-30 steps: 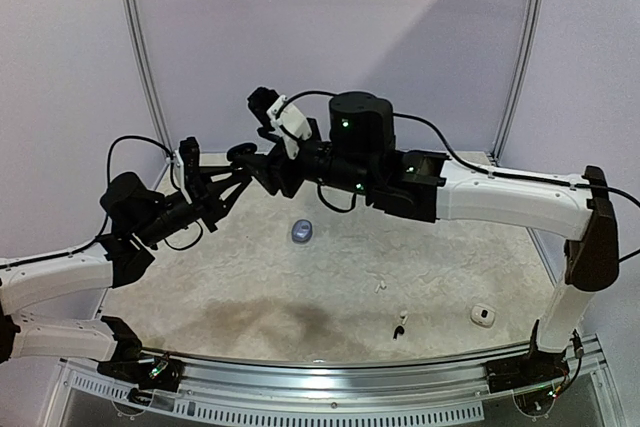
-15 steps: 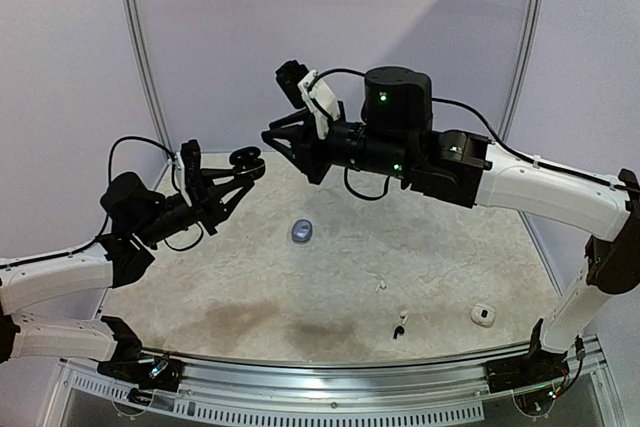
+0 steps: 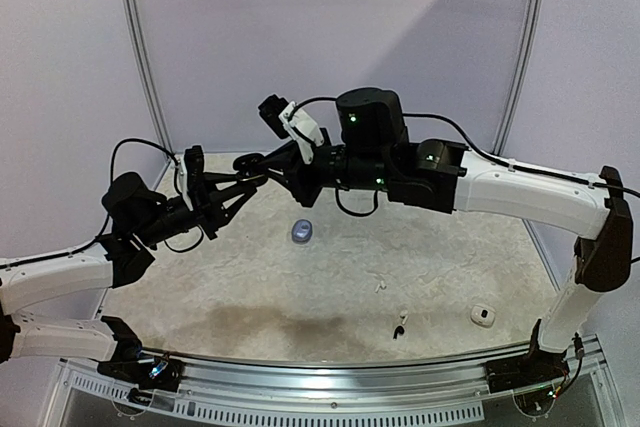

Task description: Insert the wireless bluetooth earbuds into the charging case

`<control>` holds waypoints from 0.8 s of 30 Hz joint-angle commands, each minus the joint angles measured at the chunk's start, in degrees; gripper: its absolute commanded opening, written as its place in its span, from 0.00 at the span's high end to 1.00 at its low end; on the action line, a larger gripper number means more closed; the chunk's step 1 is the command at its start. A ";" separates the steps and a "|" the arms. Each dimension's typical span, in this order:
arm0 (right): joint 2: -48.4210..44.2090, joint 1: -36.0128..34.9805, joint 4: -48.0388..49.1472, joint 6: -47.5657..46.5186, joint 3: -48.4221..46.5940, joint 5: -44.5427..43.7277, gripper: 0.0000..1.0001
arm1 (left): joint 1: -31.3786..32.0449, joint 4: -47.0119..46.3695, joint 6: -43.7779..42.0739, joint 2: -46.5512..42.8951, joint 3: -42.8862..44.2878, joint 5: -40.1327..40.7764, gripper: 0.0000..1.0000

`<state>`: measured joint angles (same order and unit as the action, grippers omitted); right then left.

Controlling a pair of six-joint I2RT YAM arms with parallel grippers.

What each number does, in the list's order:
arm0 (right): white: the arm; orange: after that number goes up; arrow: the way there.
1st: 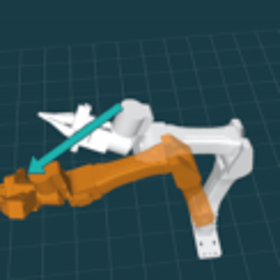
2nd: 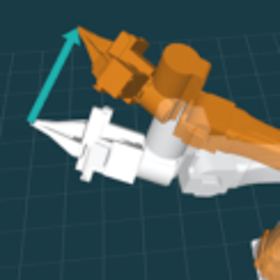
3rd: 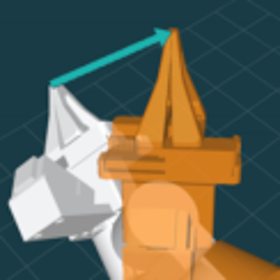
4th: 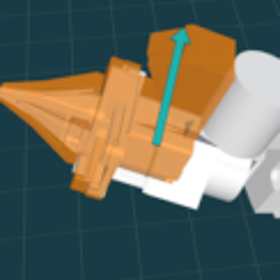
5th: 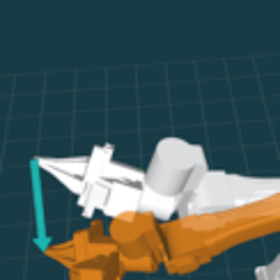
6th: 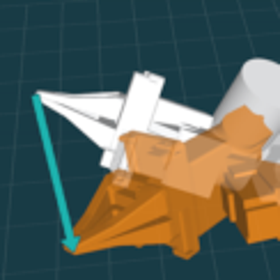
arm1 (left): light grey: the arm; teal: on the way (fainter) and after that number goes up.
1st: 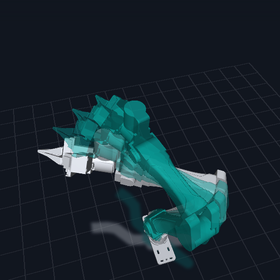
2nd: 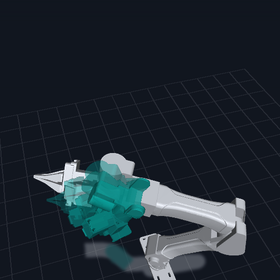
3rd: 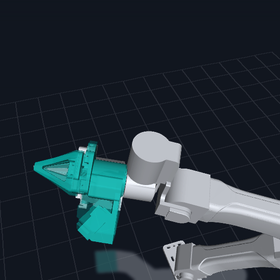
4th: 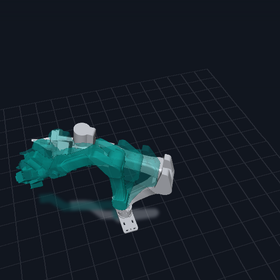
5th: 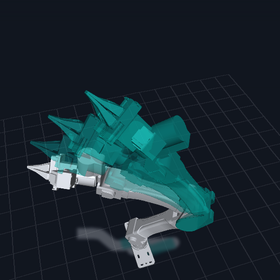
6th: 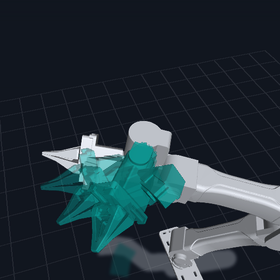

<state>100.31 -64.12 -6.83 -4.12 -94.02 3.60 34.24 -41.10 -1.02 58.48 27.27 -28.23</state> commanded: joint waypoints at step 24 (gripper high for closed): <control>-7.18 1.81 -11.67 17.12 -4.36 -19.65 0.67 | 0.83 2.98 4.93 -1.37 -0.64 7.62 1.00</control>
<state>99.81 -63.59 -10.50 2.15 -96.57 -3.18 34.33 -39.94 1.87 58.39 27.27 -24.10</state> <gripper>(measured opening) 0.301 0.224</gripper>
